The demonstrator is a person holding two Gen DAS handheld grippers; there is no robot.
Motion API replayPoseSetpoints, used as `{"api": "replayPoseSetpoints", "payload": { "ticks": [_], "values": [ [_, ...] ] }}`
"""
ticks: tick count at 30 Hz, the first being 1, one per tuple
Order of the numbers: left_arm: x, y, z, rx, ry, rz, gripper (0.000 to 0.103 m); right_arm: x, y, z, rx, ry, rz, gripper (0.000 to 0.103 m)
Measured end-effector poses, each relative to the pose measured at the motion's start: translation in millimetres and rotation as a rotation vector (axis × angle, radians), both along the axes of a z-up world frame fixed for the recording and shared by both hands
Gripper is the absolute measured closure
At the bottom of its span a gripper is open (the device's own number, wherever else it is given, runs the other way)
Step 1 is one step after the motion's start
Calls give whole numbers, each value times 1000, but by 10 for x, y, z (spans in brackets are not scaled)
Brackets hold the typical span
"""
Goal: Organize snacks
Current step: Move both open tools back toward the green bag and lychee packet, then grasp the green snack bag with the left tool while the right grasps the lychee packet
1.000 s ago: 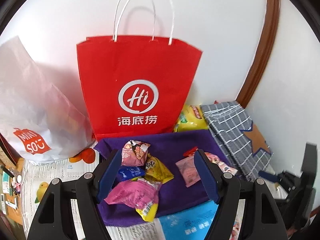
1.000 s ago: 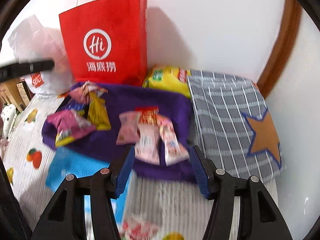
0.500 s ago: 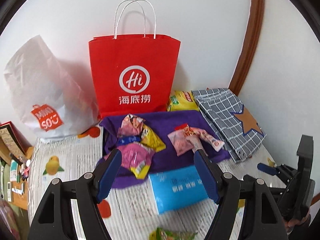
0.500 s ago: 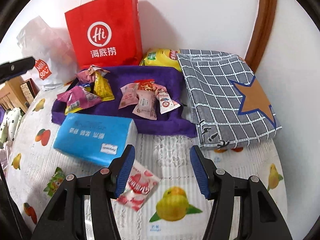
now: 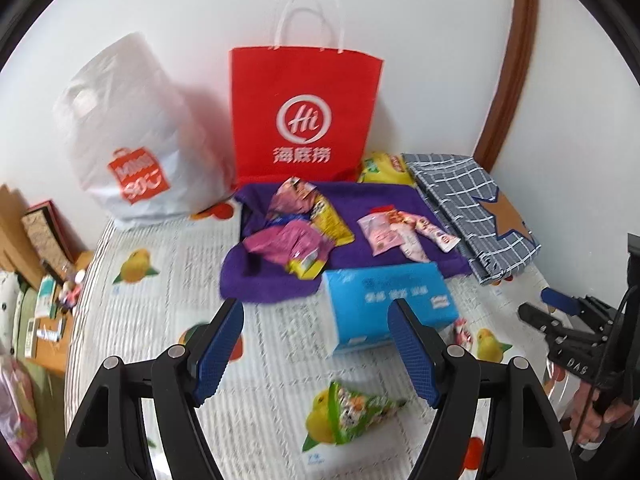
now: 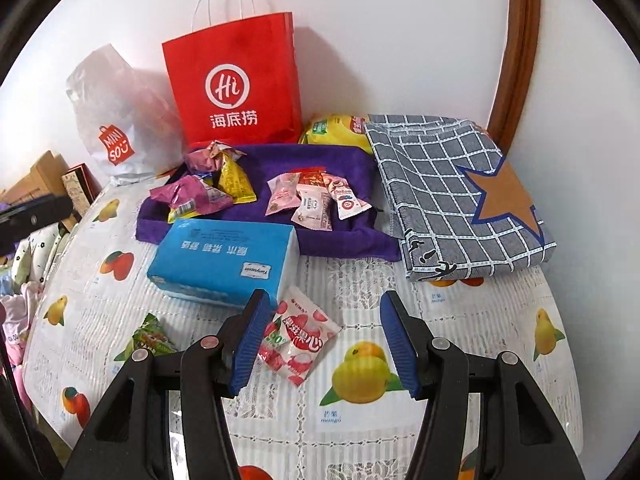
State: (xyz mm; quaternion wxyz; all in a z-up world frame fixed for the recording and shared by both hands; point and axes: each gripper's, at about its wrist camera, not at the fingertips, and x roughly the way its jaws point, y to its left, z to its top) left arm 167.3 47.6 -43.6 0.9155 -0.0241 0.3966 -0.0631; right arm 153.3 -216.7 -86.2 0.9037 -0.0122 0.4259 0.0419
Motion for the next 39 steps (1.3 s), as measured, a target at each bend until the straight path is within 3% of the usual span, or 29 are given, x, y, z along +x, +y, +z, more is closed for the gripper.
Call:
{"api": "replayPoseSetpoints", "payload": {
  "ticks": [7, 17, 31, 32, 35, 39],
  "values": [
    [-235, 277, -267, -15, 44, 73, 30, -58, 0, -56, 11, 3, -3, 46],
    [-300, 434, -836, -42, 170, 128, 30, 59, 111, -533, -7, 78, 0, 46],
    [-183, 443, -1001, -59, 213, 114, 30, 442, 415, -823, -35, 136, 53, 46],
    [-176, 445, -1014, -61, 217, 115, 30, 466, 427, -870, -46, 148, 51, 47],
    [-162, 434, -1039, -65, 222, 112, 30, 477, 430, -975, -55, 182, 57, 63],
    [-148, 404, -1044, -73, 222, 100, 30, 344, 407, -988, -96, 176, 98, 67]
  ]
}}
